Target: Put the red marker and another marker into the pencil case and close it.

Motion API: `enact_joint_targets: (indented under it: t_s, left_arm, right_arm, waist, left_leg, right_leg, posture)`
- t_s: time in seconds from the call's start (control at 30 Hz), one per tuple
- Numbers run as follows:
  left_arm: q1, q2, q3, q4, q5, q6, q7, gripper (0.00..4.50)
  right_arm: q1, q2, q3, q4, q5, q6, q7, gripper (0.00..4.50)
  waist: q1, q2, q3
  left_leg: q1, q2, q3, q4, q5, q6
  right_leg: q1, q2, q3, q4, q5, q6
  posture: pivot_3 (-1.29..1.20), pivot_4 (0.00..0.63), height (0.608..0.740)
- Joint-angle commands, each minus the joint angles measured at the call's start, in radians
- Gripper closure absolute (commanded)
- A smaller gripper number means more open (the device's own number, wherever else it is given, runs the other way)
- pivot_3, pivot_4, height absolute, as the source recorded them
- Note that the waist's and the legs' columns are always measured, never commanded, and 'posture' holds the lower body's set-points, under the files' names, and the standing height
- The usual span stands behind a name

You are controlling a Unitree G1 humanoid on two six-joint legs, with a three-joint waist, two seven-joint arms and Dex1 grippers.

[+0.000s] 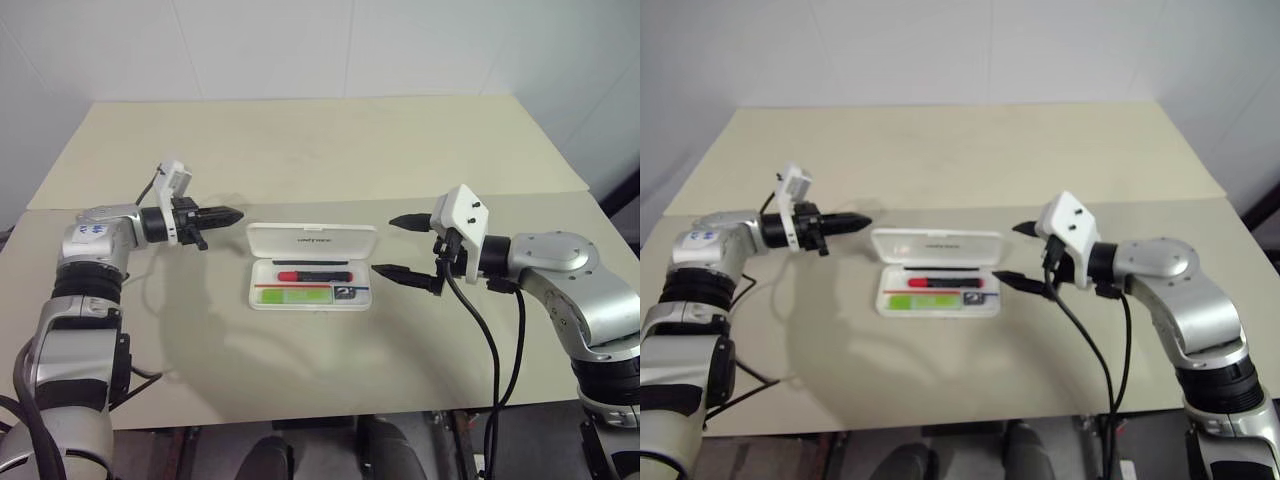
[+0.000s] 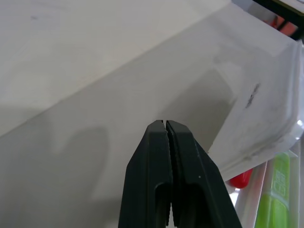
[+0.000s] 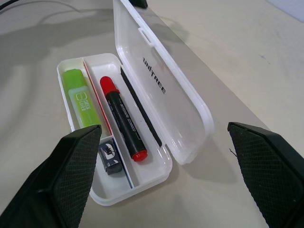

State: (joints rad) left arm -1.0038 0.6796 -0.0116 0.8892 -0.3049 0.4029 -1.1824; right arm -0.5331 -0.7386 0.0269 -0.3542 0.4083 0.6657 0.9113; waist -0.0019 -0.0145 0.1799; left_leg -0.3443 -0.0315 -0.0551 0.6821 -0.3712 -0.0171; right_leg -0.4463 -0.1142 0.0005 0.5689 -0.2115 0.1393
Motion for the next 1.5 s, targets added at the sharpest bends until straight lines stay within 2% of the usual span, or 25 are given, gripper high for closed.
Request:
enact_joint_targets:
  t_s: [0.03,0.23,1.0,1.1,1.17,1.5]
  left_arm:
    - [-0.075,-0.017,-0.011,0.079,0.048,-0.062,-0.063,4.48]
    - [-0.119,-0.047,-0.021,0.150,0.100,-0.107,-0.132,4.48]
    - [-0.135,-0.057,0.006,0.186,0.139,-0.128,-0.149,4.48]
    - [-0.034,-0.069,-0.117,-0.135,0.113,-0.080,-0.387,4.48]
    - [0.006,-0.069,-0.138,-0.254,0.095,-0.047,-0.429,4.48]
    - [0.078,-0.043,-0.162,-0.433,0.038,0.038,-0.402,4.48]
  right_arm:
    - [0.005,-0.017,-0.039,-0.048,0.018,0.010,-0.017,0.00]
    - [0.015,-0.023,-0.047,-0.064,0.027,0.023,-0.030,0.00]
    - [0.015,-0.028,-0.045,-0.066,0.035,0.025,-0.037,0.00]
    - [0.031,-0.023,-0.046,-0.076,0.037,0.035,-0.050,0.00]
    - [0.034,-0.020,-0.044,-0.078,0.037,0.033,-0.055,0.00]
    - [0.047,-0.026,-0.053,-0.086,0.040,0.033,-0.065,0.00]
  waist:
    - [-0.001,0.000,0.000]
    - [-0.002,0.000,0.000]
    - [0.000,0.000,0.000]
    - [0.001,0.000,0.000]
    - [0.004,0.000,0.000]
    - [-0.001,0.000,0.000]
  left_leg:
    - [0.000,0.000,0.000,0.000,0.000,0.000]
    - [0.000,0.000,0.000,0.000,0.000,0.001]
    - [0.000,0.000,0.001,0.001,-0.001,0.001]
    - [0.000,0.000,0.001,0.001,-0.001,0.001]
    - [-0.001,0.000,0.001,0.001,-0.001,0.002]
    - [0.001,0.000,0.004,0.003,-0.002,0.003]
  right_leg:
    - [0.000,0.000,0.000,0.000,0.000,0.000]
    - [0.000,0.000,0.000,0.000,0.000,0.000]
    - [0.000,0.000,0.000,0.000,0.000,0.001]
    - [0.000,0.000,0.000,0.000,0.000,0.001]
    - [0.000,0.000,0.000,0.001,0.000,0.001]
    - [0.000,-0.001,0.000,0.002,0.001,0.001]
  posture:
    - [0.00,0.150,0.740]
    - [0.00,0.150,0.740]
    - [0.00,0.150,0.740]
    - [0.00,0.150,0.740]
    - [0.00,0.150,0.740]
    - [0.00,0.150,0.740]
